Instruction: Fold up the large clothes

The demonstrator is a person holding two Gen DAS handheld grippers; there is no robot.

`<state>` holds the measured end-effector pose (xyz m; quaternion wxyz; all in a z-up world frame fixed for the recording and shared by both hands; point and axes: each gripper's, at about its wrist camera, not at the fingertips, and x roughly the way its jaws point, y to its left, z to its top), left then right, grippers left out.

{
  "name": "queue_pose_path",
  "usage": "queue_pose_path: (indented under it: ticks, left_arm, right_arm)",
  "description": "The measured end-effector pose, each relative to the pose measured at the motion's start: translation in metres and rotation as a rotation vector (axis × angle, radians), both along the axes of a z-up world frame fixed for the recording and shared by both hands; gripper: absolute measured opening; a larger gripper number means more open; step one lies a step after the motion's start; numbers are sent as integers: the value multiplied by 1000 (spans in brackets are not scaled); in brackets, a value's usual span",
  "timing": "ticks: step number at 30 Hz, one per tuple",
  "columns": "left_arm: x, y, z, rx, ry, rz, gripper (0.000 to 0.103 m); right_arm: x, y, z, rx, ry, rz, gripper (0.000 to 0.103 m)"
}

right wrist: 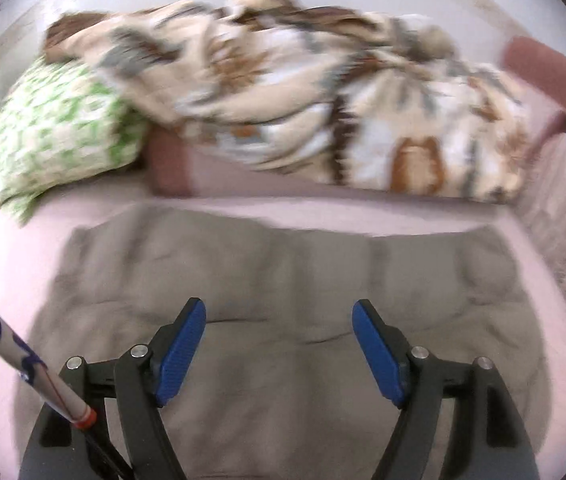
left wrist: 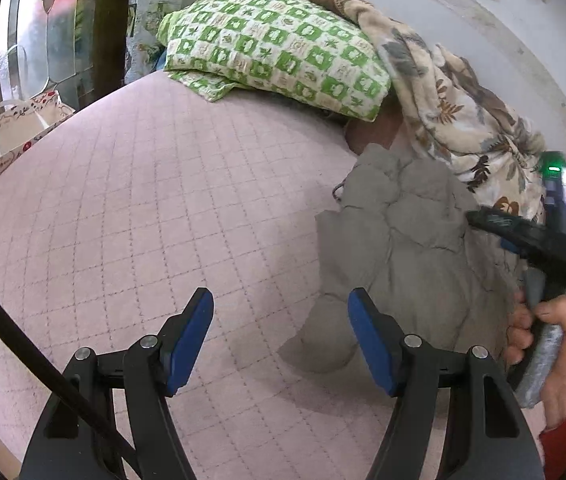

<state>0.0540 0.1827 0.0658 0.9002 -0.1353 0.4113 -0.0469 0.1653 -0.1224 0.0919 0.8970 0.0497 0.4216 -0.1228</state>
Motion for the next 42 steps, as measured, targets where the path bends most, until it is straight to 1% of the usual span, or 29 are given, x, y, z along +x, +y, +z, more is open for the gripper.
queue_pose_path:
  ticks: [1,3,4,5,6,7,9,11,13,15,17,19,22,25,30,34,36,38,42]
  left_arm:
    - [0,1,0,0,2,-2,69]
    - [0,0,0,6,-1,0,69]
    - [0,0,1,10,-3,2,69]
    - [0,0,0,14,-4,4,69]
    - [0,-1,0,14,-2,1,69]
    - [0,-2,0,14,-1,-3,69]
    - [-1,-5,-1,21,3,-13,69]
    - [-2,-9,-2,35,0,-18,69]
    - [-4,-16,-1,51,-3,-31,69]
    - [-6,-22,0,57,-9,-48,69]
    - [-10,-29,1,75,-21,-63,69]
    - [-15,-37,0,97,-29,-78,69]
    - [-19,-45,-3,108,-21,-96,69]
    - [-26,-51,-2,123,-32,-108,69]
    - [-46,-61,8,163,-96,-118,69]
    - [-72,-68,13,209,-161,-114,70]
    - [-83,-70,12,223,-171,-115,71]
    - [-95,-70,10,224,-170,-116,71]
    - [-115,-67,2,223,-149,-98,71]
  right_arm:
    - [7,9,-9,10,31,20,80]
    - [24,24,-42,8,133,24,81]
    - [29,26,-53,-12,156,22,84]
    - [29,29,-56,-32,154,20,84]
    - [28,30,-53,-43,146,16,84]
    - [26,29,-45,-34,138,16,84]
    - [16,21,-25,-3,92,33,84]
    - [0,11,-6,-44,50,19,84]
    - [-15,-10,9,-83,35,-11,85]
    - [-33,-37,17,-98,37,-67,85]
    - [-56,-74,21,-92,43,-147,85]
    - [-78,-102,21,-96,53,-203,85]
    - [-120,-140,15,-120,77,-281,85]
    - [-165,-172,15,-74,71,-349,85]
    - [-245,-196,11,25,46,-392,85]
    - [-300,-200,-2,103,38,-406,87]
    - [-328,-201,-16,150,42,-415,87]
    - [-346,-204,-29,181,49,-426,87]
    - [-372,-206,-48,190,61,-426,87]
